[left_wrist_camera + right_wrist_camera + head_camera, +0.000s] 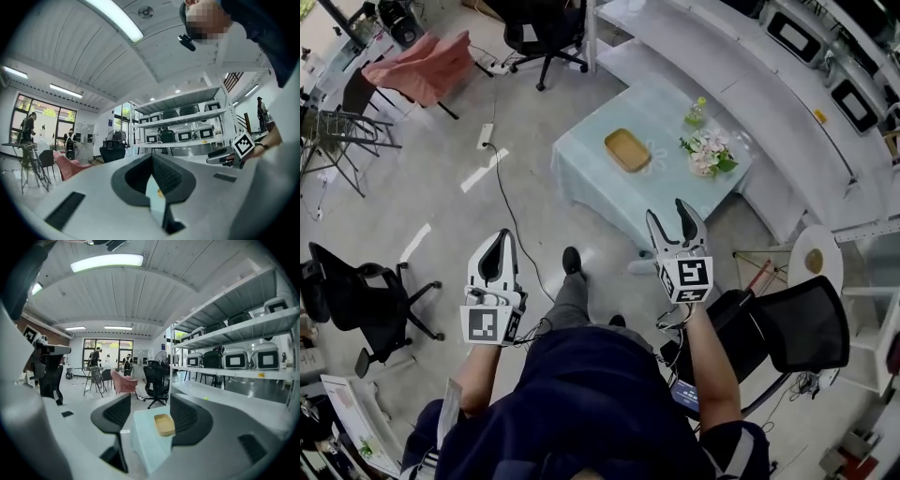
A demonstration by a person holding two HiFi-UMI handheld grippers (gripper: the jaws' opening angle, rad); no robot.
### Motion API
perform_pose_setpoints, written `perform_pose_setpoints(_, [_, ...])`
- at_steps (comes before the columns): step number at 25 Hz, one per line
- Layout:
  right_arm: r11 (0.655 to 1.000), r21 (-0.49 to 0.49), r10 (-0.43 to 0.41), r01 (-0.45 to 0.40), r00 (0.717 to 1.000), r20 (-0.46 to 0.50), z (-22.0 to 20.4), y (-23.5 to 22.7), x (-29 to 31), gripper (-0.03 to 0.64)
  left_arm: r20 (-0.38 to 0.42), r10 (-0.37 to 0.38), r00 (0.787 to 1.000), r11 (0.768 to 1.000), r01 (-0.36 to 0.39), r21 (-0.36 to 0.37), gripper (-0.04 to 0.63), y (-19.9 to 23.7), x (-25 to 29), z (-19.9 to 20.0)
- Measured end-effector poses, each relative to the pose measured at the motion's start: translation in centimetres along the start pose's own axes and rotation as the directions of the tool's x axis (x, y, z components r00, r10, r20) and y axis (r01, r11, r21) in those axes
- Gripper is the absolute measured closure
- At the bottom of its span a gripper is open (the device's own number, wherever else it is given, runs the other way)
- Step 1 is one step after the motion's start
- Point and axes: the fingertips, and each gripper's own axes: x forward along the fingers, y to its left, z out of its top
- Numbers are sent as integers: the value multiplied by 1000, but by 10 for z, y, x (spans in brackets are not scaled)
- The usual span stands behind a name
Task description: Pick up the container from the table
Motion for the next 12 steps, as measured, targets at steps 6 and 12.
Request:
perform_pose_setpoints(6, [994, 53, -93, 100, 990, -109, -32, -25, 102, 348, 6, -75, 997, 997, 75, 26, 592, 65, 89, 0])
perform_pose_setpoints(12, [979, 83, -161, 184, 961, -225, -75, -52, 165, 356, -28, -135, 990, 991, 135, 10, 592, 97, 155, -17])
